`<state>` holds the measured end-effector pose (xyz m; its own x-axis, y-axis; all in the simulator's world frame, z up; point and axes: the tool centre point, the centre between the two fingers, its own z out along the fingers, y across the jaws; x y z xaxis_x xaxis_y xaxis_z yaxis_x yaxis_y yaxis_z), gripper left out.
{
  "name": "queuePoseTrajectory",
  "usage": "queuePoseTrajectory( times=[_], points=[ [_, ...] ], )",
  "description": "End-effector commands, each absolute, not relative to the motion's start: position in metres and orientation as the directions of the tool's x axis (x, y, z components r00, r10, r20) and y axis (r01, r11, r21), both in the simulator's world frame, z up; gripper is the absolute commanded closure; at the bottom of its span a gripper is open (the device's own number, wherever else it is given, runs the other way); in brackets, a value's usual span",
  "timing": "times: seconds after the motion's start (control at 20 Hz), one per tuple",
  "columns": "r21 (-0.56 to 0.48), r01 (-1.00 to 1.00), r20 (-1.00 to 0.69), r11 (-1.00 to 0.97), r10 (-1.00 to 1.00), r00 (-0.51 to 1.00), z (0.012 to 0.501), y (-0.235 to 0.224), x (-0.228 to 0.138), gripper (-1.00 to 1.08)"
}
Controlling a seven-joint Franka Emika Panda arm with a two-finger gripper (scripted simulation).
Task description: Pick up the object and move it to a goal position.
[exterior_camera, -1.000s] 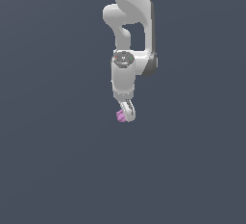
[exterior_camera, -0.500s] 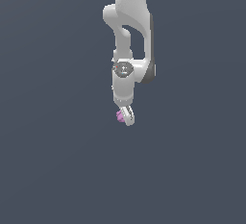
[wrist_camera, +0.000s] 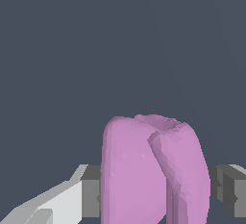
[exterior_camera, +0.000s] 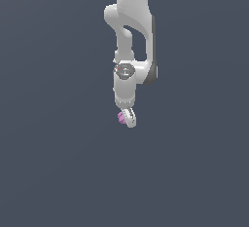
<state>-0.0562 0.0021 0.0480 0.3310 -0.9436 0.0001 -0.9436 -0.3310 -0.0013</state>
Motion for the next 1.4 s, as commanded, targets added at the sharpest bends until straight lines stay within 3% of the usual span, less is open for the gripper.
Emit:
queuePoseTrajectory(
  times=[0.0,0.6,1.35],
  points=[
    [0.0,-0.944,0.0,-0.331,-0.944,0.331,0.047,0.002,-0.057,1.08],
    [-0.001,-0.944,0.0,-0.331,-0.944,0.331,0.074,-0.023,-0.046,1.08],
    [0.0,-0.944,0.001,-0.33,-0.944,0.33,0.184,-0.13,-0.002,1.08]
  ],
)
